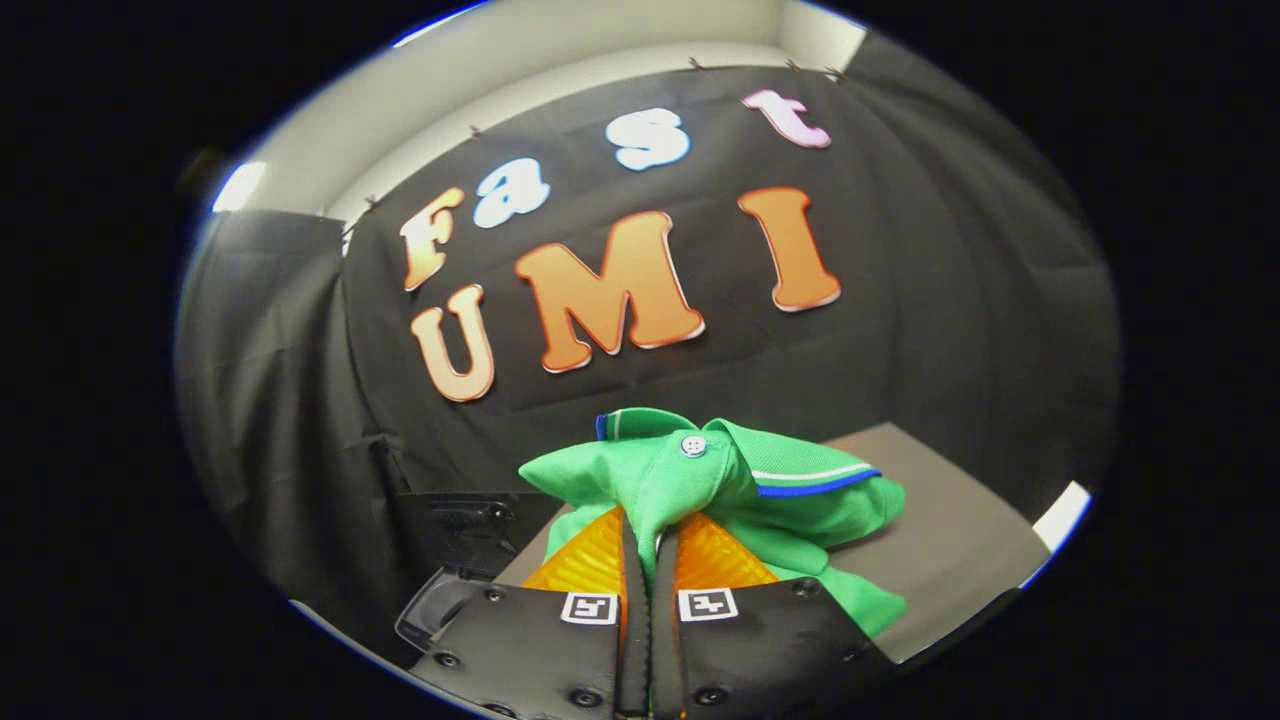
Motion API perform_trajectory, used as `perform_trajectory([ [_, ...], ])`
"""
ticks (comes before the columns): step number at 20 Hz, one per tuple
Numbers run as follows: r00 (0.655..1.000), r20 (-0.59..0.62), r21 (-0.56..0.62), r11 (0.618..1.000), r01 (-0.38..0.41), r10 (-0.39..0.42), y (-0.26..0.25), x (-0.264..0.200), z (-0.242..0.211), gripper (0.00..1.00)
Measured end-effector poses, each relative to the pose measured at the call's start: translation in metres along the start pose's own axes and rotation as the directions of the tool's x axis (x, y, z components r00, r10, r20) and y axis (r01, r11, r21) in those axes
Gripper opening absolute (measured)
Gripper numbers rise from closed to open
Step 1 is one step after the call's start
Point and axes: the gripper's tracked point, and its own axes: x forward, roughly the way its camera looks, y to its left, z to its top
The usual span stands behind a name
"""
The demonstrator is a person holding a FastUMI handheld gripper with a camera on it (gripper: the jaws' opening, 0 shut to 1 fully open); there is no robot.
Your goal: Put the clothes into the washing machine and then close the washing machine lid.
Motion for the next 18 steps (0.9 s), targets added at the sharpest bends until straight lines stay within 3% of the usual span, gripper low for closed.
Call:
perform_trajectory([
  [7, 0.987, 0.124, -0.085, 0.992, -0.094, 0.104, 0.095, -0.043, 0.049, 0.09],
  [13, 0.973, 0.157, -0.103, 0.983, -0.152, 0.167, 0.212, -0.029, 0.052, 0.09],
  [18, 0.968, 0.11, -0.113, 0.97, -0.214, 0.226, 0.301, 0.017, 0.014, 0.09],
])
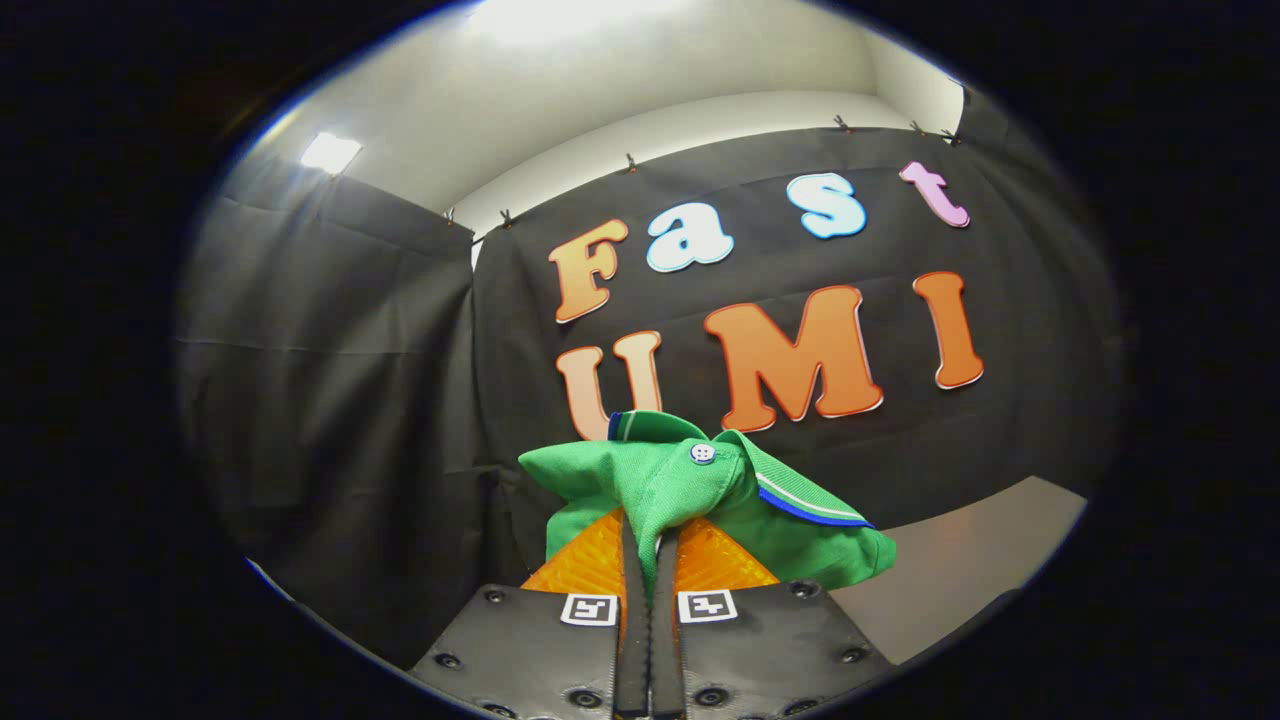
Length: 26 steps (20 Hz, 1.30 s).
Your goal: Put the clothes into the washing machine and then close the washing machine lid.
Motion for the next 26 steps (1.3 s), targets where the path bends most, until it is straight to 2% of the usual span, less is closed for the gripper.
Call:
perform_trajectory([
  [5, 0.993, -0.105, 0.023, 0.998, -0.05, 0.052, 0.059, 0.059, -0.067, 0.09],
  [9, 0.968, -0.236, 0.035, 0.996, -0.084, 0.09, 0.09, 0.095, -0.143, 0.09],
  [12, 0.934, -0.345, 0.07, 0.995, -0.072, 0.091, 0.095, 0.113, -0.205, 0.09],
  [16, 0.876, -0.479, 0.099, 0.995, -0.006, 0.053, 0.082, 0.145, -0.28, 0.09],
  [23, 0.807, -0.59, 0.084, 0.995, 0.054, 0.006, 0.057, 0.152, -0.356, 0.09],
  [26, 0.752, -0.659, 0.08, 0.994, 0.077, -0.005, 0.052, 0.146, -0.394, 0.09],
])
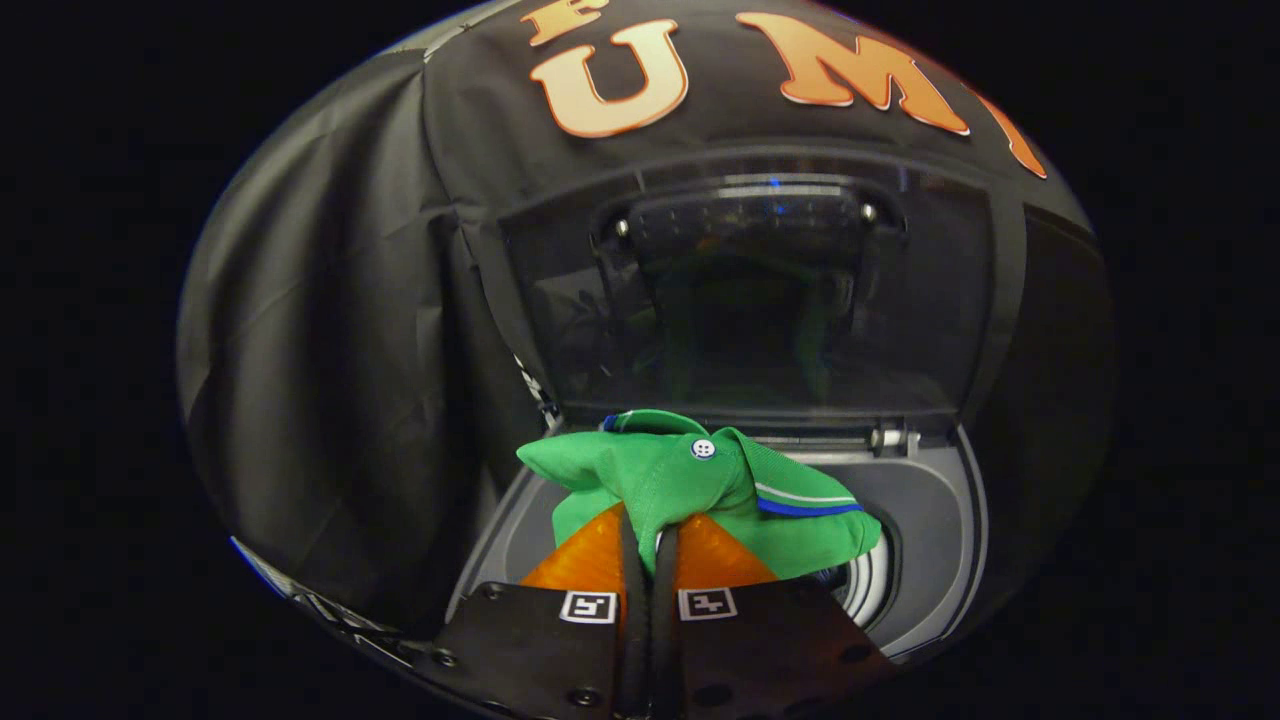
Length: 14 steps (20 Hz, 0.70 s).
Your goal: Put the clothes into the washing machine and then close the washing machine lid.
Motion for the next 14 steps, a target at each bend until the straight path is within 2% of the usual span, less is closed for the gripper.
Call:
perform_trajectory([
  [4, 0.995, -0.1, 0.004, 1.0, 0.029, -0.029, -0.009, 0.018, -0.046, 0.09],
  [14, 0.965, -0.238, 0.107, 0.985, 0.138, -0.11, -0.026, 0.024, -0.08, 0.09],
])
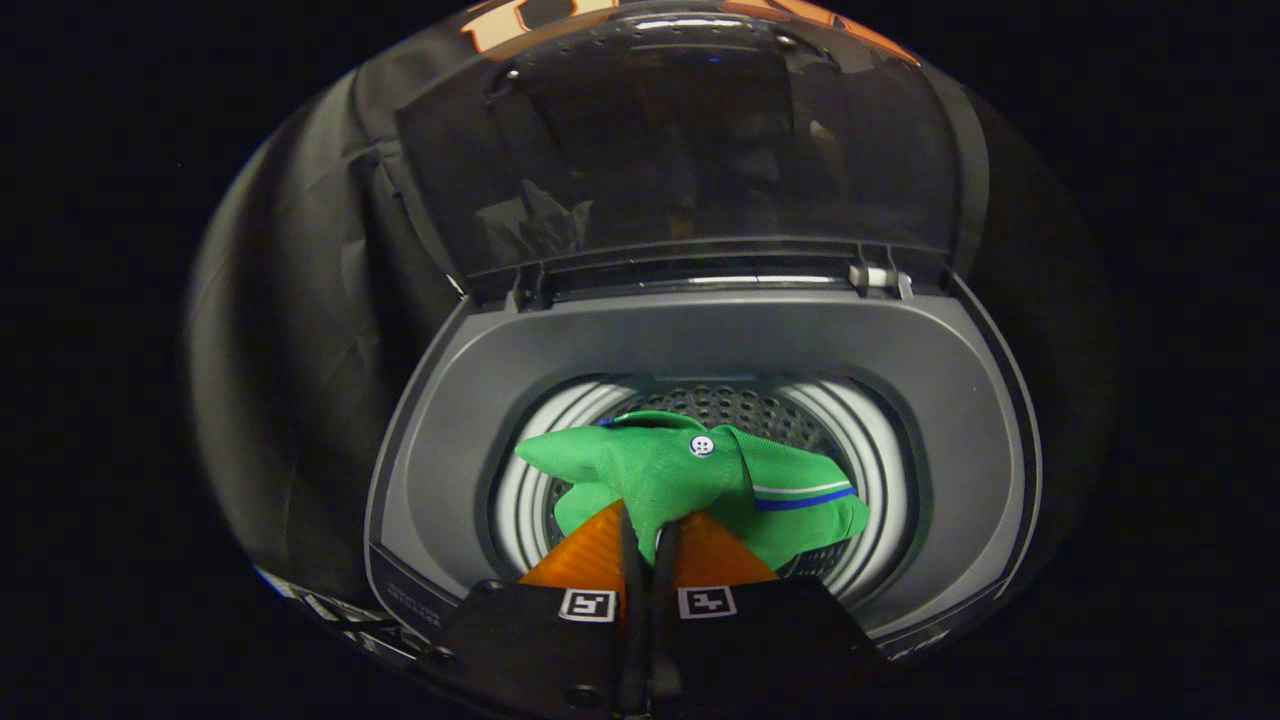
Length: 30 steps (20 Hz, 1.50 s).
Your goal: Put the clothes into the washing machine and then close the washing machine lid.
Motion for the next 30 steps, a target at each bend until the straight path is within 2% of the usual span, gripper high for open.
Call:
perform_trajectory([
  [8, 1.0, -0.025, 0.039, 0.999, 0.011, -0.01, 0.003, -0.004, -0.017, 0.16],
  [9, 0.998, -0.05, 0.037, 0.998, 0.049, -0.047, -0.003, -0.005, -0.023, 0.2],
  [10, 0.995, -0.08, 0.026, 0.998, 0.056, -0.054, -0.004, -0.008, -0.031, 0.4],
  [13, 0.996, -0.053, -0.015, 0.997, 0.073, -0.074, -0.009, -0.011, -0.029, 1.0],
  [25, 0.996, 0.004, -0.001, 0.996, 0.088, -0.088, -0.012, -0.017, -0.013, 0.99],
  [30, 0.99, 0.12, -0.014, 0.997, 0.078, -0.076, -0.006, -0.028, 0.014, 0.99],
])
